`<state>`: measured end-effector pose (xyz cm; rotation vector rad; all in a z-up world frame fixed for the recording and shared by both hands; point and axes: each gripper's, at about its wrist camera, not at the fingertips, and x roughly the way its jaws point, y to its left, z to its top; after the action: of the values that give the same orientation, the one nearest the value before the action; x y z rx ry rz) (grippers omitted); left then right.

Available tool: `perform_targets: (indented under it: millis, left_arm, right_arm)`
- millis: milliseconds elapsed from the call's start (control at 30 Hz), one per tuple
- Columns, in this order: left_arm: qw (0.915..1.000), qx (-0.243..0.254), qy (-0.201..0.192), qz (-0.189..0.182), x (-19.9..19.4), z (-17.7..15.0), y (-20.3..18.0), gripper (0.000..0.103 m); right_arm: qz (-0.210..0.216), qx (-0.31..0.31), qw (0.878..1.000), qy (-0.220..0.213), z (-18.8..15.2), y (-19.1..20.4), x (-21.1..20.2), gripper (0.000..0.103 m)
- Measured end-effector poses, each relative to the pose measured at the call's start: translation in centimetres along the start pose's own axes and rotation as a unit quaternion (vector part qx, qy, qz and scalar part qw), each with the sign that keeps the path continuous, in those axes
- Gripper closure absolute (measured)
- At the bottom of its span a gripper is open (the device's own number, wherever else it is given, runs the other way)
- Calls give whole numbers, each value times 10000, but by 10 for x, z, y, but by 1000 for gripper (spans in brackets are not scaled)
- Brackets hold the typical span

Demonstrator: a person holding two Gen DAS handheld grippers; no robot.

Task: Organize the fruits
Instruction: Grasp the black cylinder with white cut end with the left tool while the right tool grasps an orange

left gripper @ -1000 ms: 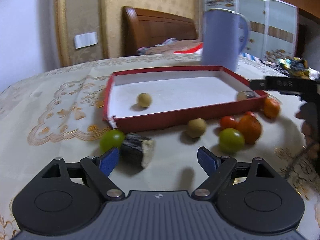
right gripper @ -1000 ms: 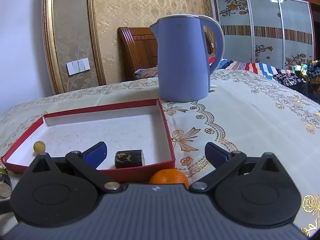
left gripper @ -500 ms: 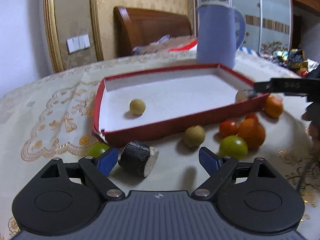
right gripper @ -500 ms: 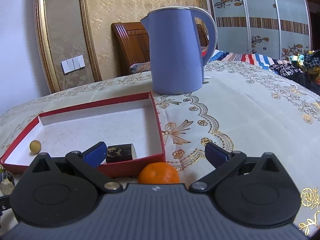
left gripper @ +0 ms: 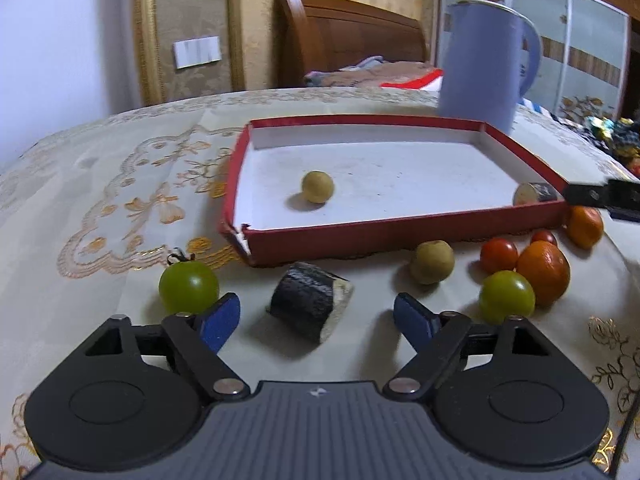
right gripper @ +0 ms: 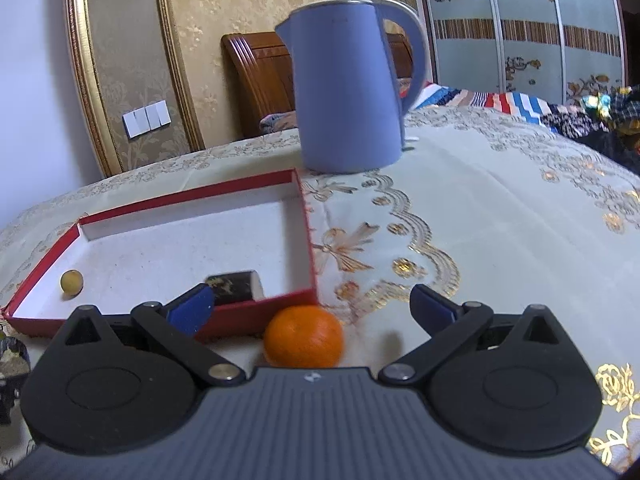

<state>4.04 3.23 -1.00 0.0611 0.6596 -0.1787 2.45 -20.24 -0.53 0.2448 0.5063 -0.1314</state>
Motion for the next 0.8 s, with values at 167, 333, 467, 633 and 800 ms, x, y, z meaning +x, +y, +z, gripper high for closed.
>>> perform_targets:
  millis: [167,333,467,633,800]
  left_arm:
    - [9999,-23,-36,121,1,3,-6,37]
    - [9997,98,-97,179,1,3,-14,50]
    - [9999,-56,-111,72,2,2,-8,50]
    - [9999,19,-114,122,3,1,-12,50]
    - [9999,19,-117,99,3,1,-11,47]
  right_arm:
    - [101,447,9987,215,-3,-29,-4,0]
    - [-66,175,9996,211,-4,-43,-11,0]
    - [36,-183,9997,173,-7,-41,-19,0]
    - [53,-687,9975,147,-11,-24,-22,8]
    - [176,-924,9951,305,-8,-7,-13,12]
